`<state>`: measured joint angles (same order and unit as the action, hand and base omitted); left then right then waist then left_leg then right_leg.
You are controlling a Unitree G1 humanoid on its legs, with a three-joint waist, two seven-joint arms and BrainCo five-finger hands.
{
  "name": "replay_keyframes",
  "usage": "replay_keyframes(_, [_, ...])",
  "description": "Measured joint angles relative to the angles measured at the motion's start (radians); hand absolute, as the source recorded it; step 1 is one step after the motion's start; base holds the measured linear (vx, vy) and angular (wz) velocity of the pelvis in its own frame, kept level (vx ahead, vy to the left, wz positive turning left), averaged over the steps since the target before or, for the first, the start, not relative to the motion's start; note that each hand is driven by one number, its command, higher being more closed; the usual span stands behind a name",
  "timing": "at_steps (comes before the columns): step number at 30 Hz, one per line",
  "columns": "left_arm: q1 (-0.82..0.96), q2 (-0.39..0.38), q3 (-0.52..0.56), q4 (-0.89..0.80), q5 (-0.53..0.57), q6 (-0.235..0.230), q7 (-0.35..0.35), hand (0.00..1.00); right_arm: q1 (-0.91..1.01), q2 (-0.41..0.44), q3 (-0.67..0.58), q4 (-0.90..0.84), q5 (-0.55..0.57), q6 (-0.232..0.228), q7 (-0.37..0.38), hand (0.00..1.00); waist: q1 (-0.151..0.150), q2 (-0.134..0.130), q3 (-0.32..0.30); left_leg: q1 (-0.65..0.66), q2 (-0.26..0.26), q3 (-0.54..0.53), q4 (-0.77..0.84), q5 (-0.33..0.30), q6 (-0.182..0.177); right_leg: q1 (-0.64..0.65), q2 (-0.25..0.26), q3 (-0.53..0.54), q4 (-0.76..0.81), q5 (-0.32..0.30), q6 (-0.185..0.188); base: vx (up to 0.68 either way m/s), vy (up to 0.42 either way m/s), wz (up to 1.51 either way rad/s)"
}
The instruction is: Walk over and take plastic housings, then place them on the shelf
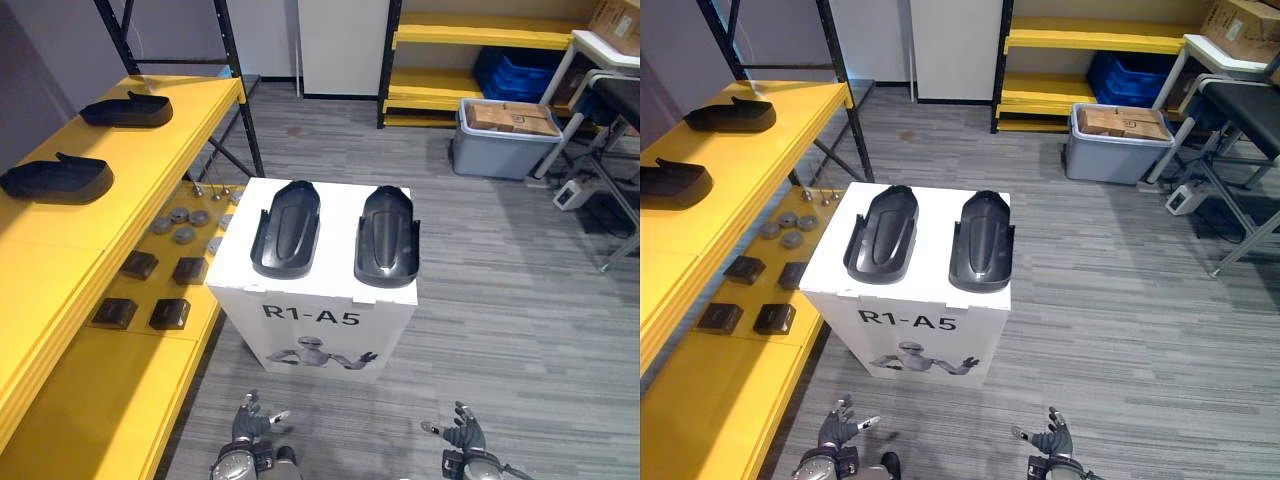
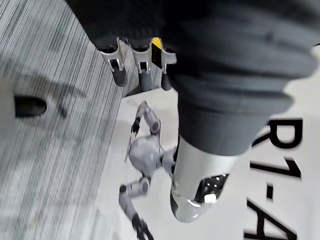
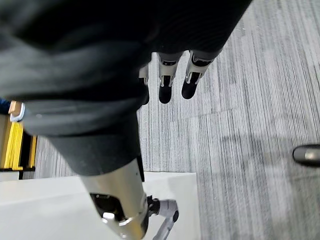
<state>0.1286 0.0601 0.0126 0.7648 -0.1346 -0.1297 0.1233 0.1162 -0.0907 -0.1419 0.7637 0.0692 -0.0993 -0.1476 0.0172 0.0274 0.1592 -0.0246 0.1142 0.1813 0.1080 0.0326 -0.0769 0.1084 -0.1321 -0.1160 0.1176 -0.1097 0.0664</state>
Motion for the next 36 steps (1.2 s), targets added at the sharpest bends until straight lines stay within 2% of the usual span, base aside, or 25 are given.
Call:
replay_keyframes(3, [0.013,0.028,0.001,0.002,0.001,0.0,-0.001,0.0,0.002,0.001,-0.021,-0.021,0.0,0.0,0.0,0.0,0.0,-0.003,-0.002,0.032,-0.022,0.012,-0.056,0.019,0.012,0.003,-0.012,0.019,-0.006,0.0,0.017,0.06,0.093,-0.12])
replay_keyframes(6, [0.033,0.045,0.002,-0.001,0.002,0.0,-0.003,0.0,0.025,-0.004,-0.089,-0.149,0.023,0.0,-0.009,0.0,-0.003,-0.009,-0.014,0.053,-0.03,0.019,-0.118,0.044,0.014,-0.005,-0.011,0.024,-0.017,0.001,0.021,0.04,0.034,-0.06])
replay_keyframes(12, [0.082,0.055,0.002,-0.03,0.004,-0.001,-0.011,0.0,0.043,-0.072,-0.191,-0.443,0.025,-0.002,-0.037,0.0,-0.004,-0.038,-0.035,0.055,-0.037,0.025,-0.163,0.056,0.013,-0.025,-0.009,0.034,-0.025,0.003,0.023,0.05,0.014,-0.04])
replay_keyframes(20, [0.121,0.065,0.001,-0.036,0.006,-0.005,-0.028,0.0,-0.069,-0.157,-0.206,-0.64,-0.013,-0.026,-0.069,0.0,-0.003,-0.044,-0.044,0.049,-0.041,0.032,-0.179,0.058,0.015,-0.041,-0.01,0.045,-0.029,0.005,0.026,0.02,0.009,-0.03])
replay_keyframes(24, [0.129,0.065,-0.004,-0.032,0.02,-0.007,-0.045,0.0,-0.226,-0.228,-0.089,-0.631,-0.039,-0.04,-0.097,0.0,0.0,-0.043,-0.045,0.042,-0.043,0.026,-0.192,0.067,0.023,-0.052,-0.01,0.042,-0.029,0.006,0.027,-0.01,0.001,0.01])
replay_keyframes(27, [0.125,0.067,-0.012,-0.029,0.02,-0.014,-0.045,0.0,-0.31,-0.228,-0.03,-0.587,-0.039,-0.045,-0.108,0.0,0.001,-0.043,-0.045,0.024,-0.046,0.007,-0.193,0.075,0.027,-0.057,-0.011,0.022,-0.029,0.007,0.027,-0.02,-0.002,0.18])
replay_keyframes(30, [0.117,0.067,-0.023,-0.029,0.019,-0.018,-0.044,0.0,-0.408,-0.227,0.026,-0.47,-0.046,-0.043,-0.111,0.0,0.025,-0.042,-0.044,0.016,-0.046,-0.003,-0.194,0.08,0.029,-0.058,-0.011,0.012,-0.031,0.007,0.026,-0.04,0.0,0.21])
replay_keyframes(31, [0.1,0.063,-0.04,-0.031,0.001,-0.03,-0.038,0.0,-0.547,-0.209,0.082,-0.324,-0.118,-0.013,-0.145,0.0,0.05,-0.025,-0.011,0.0,-0.049,-0.029,-0.195,0.091,0.029,-0.056,-0.011,-0.015,-0.04,0.013,0.021,-0.07,0.005,0.32])
replay_keyframes(36, [0.1,0.063,-0.041,-0.033,-0.001,-0.037,-0.033,0.0,-0.602,-0.19,0.079,-0.244,-0.136,0.004,-0.159,0.0,0.047,-0.019,0.005,-0.014,-0.05,-0.049,-0.195,0.098,0.027,-0.055,-0.011,-0.039,-0.045,0.013,0.021,-0.01,0.001,0.16])
